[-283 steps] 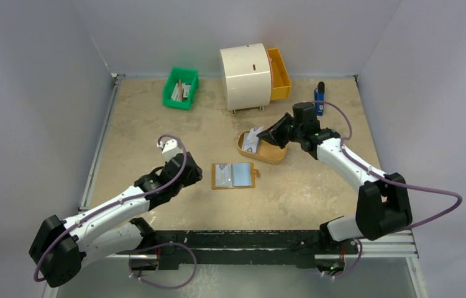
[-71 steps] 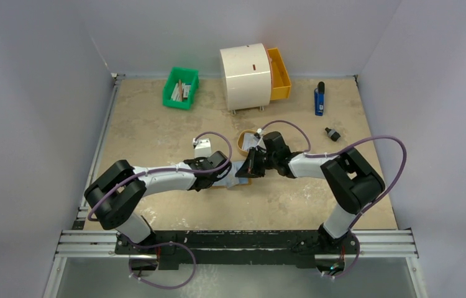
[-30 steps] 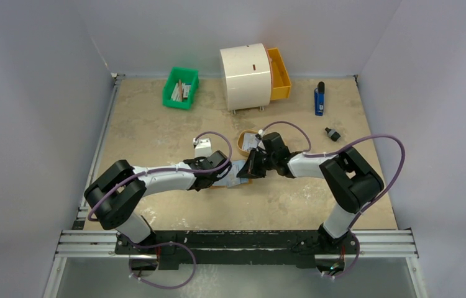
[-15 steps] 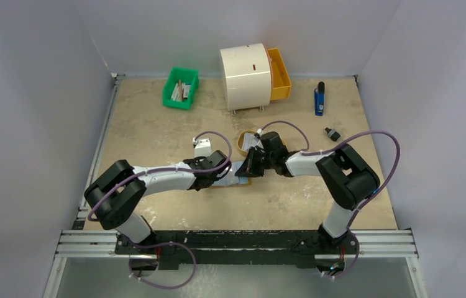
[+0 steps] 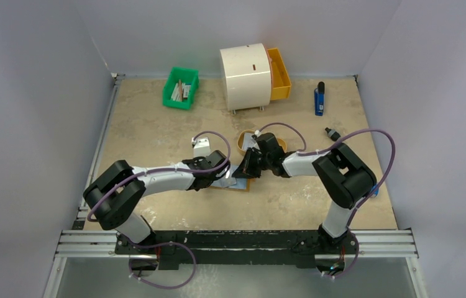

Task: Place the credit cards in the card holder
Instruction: Insert the credit card into the card holder.

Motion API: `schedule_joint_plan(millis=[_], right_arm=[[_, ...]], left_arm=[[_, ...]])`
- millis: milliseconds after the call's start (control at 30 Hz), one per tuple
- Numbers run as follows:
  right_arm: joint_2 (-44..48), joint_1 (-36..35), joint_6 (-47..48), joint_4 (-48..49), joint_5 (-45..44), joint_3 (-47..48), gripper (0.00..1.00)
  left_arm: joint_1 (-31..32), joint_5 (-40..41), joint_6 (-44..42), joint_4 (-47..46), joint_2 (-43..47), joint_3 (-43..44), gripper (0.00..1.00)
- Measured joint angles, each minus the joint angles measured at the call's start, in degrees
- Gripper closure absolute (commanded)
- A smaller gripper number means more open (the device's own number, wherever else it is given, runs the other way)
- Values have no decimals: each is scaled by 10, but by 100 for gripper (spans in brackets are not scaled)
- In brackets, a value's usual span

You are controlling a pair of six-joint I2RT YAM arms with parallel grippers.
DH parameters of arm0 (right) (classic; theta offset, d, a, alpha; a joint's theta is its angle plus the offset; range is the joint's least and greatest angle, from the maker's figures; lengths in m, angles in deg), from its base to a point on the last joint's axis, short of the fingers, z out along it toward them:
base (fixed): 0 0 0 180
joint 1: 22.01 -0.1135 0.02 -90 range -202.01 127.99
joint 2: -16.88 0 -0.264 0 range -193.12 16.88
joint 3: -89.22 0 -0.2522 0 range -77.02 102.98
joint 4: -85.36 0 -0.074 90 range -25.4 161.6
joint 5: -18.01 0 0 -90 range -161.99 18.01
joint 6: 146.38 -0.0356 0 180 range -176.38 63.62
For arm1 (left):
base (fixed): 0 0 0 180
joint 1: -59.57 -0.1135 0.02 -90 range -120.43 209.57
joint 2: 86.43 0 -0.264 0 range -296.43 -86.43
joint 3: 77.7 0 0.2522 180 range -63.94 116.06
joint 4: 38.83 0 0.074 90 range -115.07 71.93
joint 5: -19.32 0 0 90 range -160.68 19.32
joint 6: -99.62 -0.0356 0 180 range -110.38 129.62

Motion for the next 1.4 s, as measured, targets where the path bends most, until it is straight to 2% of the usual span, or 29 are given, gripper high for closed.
schedule_joint_plan(millis=[367,1367,1400], right_arm=[[29,-3,-59,12,-38,-36,100],[28,-27,-89,17,-79,-27,100],[28,-28,-88,15,-79,-26,95]], left_arm=[[0,-1,1,-16,10,-13,95],[0,-16,11,-39,17,-25,96],[0,-17,12,-41,18,-26,96]])
